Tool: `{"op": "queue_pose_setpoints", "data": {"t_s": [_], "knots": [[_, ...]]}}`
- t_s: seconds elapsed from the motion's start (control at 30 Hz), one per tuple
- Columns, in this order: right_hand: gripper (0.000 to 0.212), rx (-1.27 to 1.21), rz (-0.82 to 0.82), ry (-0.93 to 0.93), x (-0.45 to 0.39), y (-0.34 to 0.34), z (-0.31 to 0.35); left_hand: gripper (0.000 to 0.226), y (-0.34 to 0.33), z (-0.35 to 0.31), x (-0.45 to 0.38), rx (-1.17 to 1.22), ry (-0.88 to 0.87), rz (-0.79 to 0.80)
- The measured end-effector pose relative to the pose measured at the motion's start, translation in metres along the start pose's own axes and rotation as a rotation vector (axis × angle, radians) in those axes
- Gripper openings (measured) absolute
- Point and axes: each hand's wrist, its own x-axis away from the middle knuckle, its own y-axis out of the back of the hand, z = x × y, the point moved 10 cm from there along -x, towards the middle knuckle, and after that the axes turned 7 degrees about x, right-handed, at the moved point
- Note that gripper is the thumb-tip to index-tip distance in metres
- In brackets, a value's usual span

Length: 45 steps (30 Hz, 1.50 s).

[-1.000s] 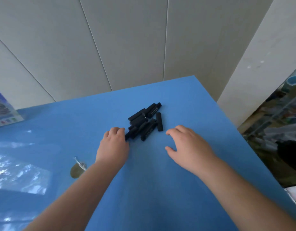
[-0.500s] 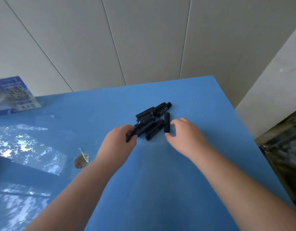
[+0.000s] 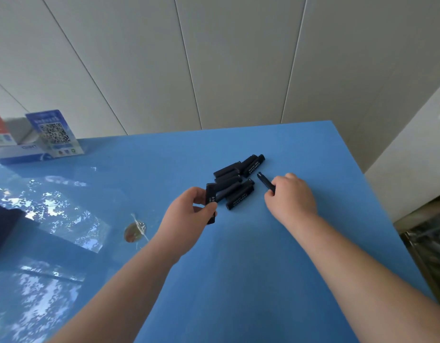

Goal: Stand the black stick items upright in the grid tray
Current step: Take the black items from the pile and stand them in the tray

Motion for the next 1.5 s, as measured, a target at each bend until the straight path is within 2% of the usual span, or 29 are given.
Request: {"op": "queue_pose_setpoints", "data": {"t_s": [0.1,0.23,0.3,0.4,0.47,0.57,0.73,0.9,1.0,1.13,1.5], "knots": [[0.014,-0.182,0.096,-0.101,0.005,-0.008,-0.019,0.003,0.001,0.000,0.005,0.022,-0.001,-0.010],[0.008,-0.766,0.231,-0.188,0.030,-0.008,-0.015,0.005,0.005,-0.001,0.012,0.002,-0.017,-0.038],[0.004,-0.930,0.296,-0.106,0.041,-0.001,0.005,0.008,0.009,-0.002,0.017,0.018,-0.020,-0.069],[0.024,-1.064,0.472,0.103,0.058,0.007,0.045,0.018,0.018,-0.004,0.026,0.056,-0.046,-0.101],[0.031,-1.076,0.590,0.208,0.070,0.006,0.068,0.024,0.029,-0.001,0.034,0.045,-0.043,-0.119],[0.021,-1.088,0.647,0.246,0.081,0.000,0.096,0.024,0.055,0.015,0.047,0.059,0.001,-0.151],[0.011,-1.031,0.669,0.302,0.098,-0.019,0.156,0.010,0.111,0.047,0.076,0.135,0.039,-0.231],[0.007,-1.041,0.693,0.390,0.124,-0.021,0.227,0.016,0.176,0.070,0.112,0.236,0.039,-0.346],[0.005,-1.046,0.720,0.440,0.147,-0.021,0.270,0.010,0.214,0.087,0.133,0.319,0.021,-0.405],[0.005,-1.069,0.723,0.468,0.184,-0.025,0.322,0.015,0.266,0.114,0.166,0.397,-0.022,-0.482],[0.005,-1.034,0.728,0.521,0.303,-0.058,0.480,0.021,0.424,0.201,0.263,0.357,-0.012,-0.496]]}}
